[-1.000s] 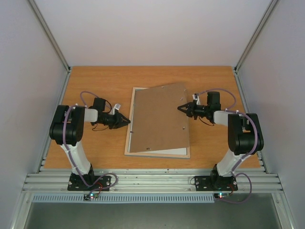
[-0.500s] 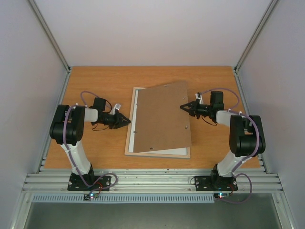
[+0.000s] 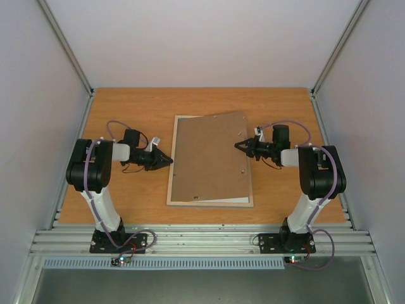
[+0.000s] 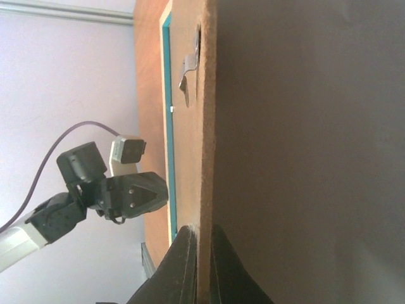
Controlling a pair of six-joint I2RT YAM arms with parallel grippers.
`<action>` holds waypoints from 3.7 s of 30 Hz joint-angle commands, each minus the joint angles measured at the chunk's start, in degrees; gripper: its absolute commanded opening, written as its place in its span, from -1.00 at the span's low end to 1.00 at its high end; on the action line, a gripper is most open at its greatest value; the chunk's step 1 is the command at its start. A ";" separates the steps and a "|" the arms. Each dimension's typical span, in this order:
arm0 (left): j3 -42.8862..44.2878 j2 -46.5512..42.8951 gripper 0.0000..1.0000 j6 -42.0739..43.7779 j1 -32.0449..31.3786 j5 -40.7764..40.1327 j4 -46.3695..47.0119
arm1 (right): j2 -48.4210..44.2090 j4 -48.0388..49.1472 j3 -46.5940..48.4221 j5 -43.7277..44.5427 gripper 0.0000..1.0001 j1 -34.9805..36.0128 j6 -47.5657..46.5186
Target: Put the photo into the frame
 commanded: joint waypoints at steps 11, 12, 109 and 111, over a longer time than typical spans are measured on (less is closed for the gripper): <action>-0.76 4.61 -0.67 0.12 -3.27 -5.36 -1.39 | 9.04 4.57 -1.86 6.07 -0.97 5.47 -2.84; -0.70 4.40 -0.62 0.14 -3.31 -5.71 -1.57 | 8.88 3.68 -1.53 6.28 -0.98 5.39 -3.70; -3.00 -19.92 0.07 70.69 -50.46 -45.94 -22.13 | 10.38 -62.10 20.98 19.07 -0.53 11.77 -50.98; -3.42 -19.76 0.02 71.32 -50.46 -46.07 -22.51 | 10.55 -62.24 21.11 19.02 -0.54 11.68 -50.85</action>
